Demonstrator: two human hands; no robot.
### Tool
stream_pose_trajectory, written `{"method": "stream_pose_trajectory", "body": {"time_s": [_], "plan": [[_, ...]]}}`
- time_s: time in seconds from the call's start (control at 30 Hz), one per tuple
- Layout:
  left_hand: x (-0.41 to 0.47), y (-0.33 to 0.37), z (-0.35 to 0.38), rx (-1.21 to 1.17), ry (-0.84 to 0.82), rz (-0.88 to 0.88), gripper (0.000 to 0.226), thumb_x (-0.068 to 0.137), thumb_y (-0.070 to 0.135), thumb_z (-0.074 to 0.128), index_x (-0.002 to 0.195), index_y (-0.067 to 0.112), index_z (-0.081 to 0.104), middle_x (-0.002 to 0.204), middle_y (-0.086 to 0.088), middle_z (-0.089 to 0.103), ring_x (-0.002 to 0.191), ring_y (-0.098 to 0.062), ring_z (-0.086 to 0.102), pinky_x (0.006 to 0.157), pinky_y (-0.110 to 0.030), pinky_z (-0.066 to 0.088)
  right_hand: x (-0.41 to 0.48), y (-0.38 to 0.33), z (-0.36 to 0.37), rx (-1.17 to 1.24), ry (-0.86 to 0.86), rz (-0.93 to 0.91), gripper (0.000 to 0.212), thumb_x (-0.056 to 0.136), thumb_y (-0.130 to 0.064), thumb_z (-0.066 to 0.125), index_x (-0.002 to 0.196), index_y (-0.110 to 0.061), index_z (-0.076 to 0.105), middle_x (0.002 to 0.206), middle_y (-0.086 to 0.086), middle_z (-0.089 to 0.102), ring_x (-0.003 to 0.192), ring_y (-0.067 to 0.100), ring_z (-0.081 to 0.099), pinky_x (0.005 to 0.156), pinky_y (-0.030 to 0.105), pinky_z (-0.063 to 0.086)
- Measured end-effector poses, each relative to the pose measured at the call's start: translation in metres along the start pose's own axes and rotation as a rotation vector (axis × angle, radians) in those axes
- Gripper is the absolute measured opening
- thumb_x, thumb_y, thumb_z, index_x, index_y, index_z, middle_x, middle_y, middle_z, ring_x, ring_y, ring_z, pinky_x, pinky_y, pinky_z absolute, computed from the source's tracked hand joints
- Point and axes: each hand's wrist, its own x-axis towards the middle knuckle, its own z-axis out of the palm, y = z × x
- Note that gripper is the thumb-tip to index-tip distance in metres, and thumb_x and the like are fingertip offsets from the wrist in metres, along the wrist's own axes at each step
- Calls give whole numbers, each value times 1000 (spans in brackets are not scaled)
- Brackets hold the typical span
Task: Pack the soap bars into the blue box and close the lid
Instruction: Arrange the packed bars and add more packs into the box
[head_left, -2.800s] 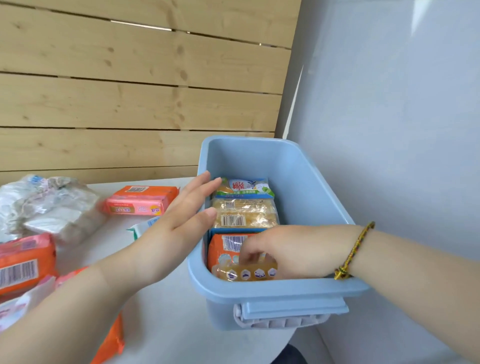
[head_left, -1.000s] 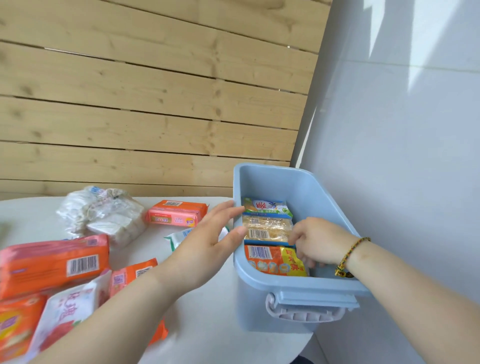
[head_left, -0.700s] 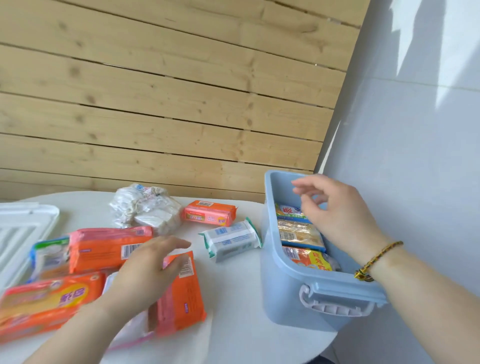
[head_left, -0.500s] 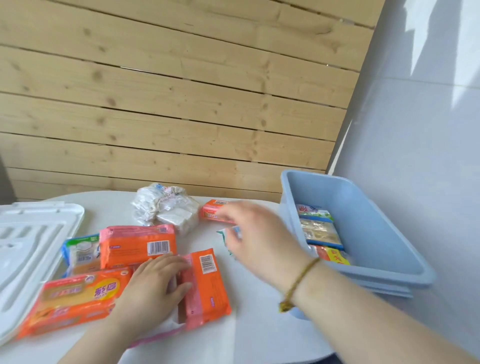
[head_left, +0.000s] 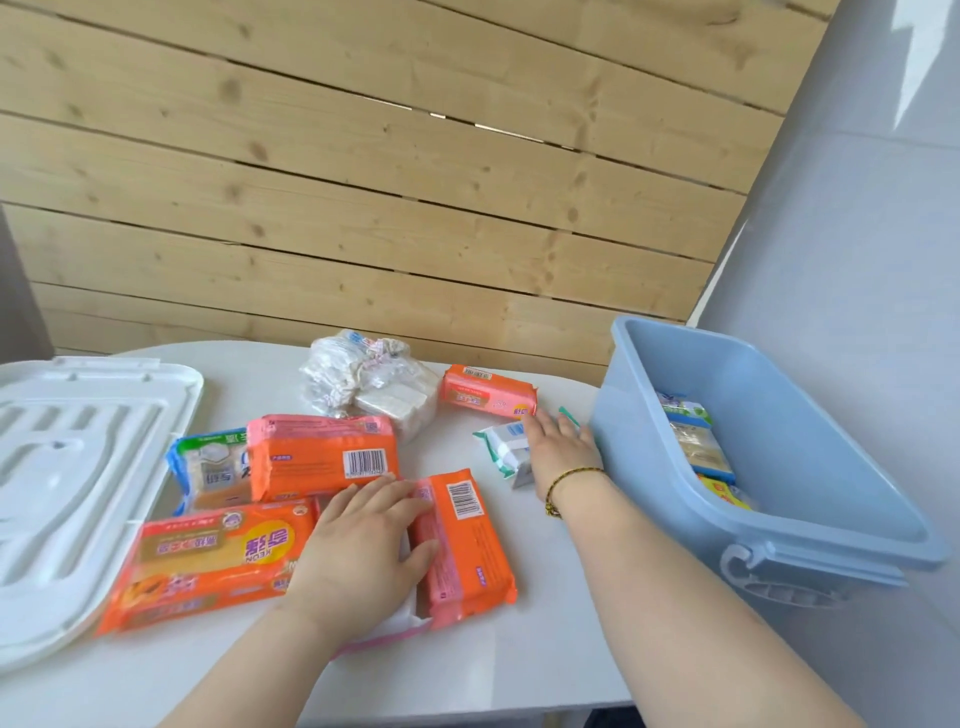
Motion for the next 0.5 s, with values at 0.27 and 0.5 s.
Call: {"method": "stream_pose_trajectory", "body": {"time_s": [0.27,0.5], "plan": [[0,1,0,14,-1,-4,46,86,48,39,130,35,36,146,16,30,138,-3,15,114,-28,7,5,-1,-17,-188,-4,-132,64,74,-26,65,128,-9,35,128,10,51,114,28,53,94,34,38],[-1,1,-3,8,-13,8,44,87,48,38,129,37,35,145,19,29,137,-2,15,113,-25,7,-15,-9,-10,98,18,-60,62,73,-47,61,118,-8,46,118,8,61,106,28,60,73,28,40]]}}
